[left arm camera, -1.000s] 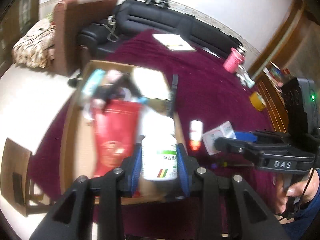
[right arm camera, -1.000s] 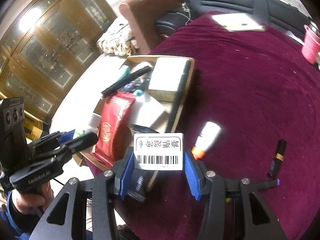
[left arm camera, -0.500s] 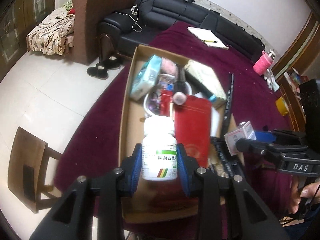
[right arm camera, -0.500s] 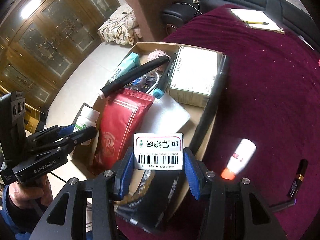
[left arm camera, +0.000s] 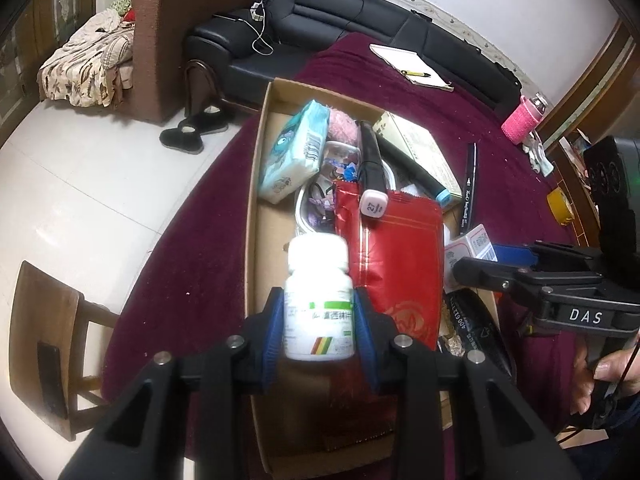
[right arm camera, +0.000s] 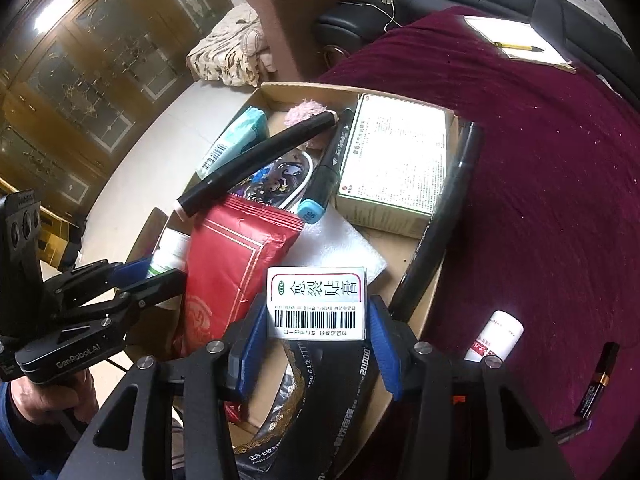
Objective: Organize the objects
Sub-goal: 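Carry the medicine bottle and white box over the cardboard tray, then release the medicine bottle and white box into the tray with both grippers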
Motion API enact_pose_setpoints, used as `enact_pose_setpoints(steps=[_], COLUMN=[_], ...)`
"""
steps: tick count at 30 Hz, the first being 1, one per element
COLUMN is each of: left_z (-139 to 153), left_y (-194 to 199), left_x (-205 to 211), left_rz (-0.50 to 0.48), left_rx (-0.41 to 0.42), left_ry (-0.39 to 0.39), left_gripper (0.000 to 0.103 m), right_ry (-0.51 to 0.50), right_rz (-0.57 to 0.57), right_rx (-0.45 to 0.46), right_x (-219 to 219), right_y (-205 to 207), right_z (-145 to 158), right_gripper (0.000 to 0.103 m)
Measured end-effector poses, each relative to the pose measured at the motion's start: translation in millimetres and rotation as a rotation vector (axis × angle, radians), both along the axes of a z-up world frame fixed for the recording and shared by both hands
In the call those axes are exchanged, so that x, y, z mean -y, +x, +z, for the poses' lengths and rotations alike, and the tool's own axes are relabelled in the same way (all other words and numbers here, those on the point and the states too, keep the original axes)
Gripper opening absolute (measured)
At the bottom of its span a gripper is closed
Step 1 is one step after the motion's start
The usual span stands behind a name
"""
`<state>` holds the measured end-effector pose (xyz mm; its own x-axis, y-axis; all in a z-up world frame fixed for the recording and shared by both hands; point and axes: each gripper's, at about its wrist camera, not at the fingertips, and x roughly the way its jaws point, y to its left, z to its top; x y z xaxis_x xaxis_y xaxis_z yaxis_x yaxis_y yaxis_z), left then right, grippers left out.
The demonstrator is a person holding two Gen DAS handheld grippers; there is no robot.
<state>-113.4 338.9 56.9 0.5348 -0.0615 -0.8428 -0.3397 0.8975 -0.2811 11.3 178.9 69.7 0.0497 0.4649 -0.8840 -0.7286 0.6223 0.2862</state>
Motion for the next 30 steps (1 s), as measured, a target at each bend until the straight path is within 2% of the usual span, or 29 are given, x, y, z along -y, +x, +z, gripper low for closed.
enact_pose_setpoints(steps=[5,11,17,22,27,30], left_z=[2.7,11.3,28.5,38.8,51.6,49.4], left_y=[-3.4,-8.4,-5.6,10.1,37.7,58.9], left_x=[-1.6,6.2,22.4,56.5,109.1,138.4], left_rz=[0.013,0.019,-0.001,-0.075,-0.212,-0.283], left_rx=[0.003,0.011,0.048,0.067,0.092,0.083], left_ry=[-0.010,-0.004,0.007,0.001,0.001,-0.023], left_gripper=[0.046,0.049,0.049,0.049,0.049,0.049], right_ry=[0.010,0.054,0.114,0.129,0.128,0.122], right_rz=[-0.005,-0.034,-0.152,-0.297,-0.433,-0.496], right_rx=[-0.001,-0.008,-0.047,-0.068,-0.098,-0.116], right_x=[4.0,26.4,80.8,145.9,208.9,241.8], right_y=[0.2,-0.6,15.4,30.6,35.0,36.4], right_z=[3.7,15.9,27.5,28.3,20.7,15.5], right_gripper=[0.066,0.068,0.069,0.069,0.069,0.069])
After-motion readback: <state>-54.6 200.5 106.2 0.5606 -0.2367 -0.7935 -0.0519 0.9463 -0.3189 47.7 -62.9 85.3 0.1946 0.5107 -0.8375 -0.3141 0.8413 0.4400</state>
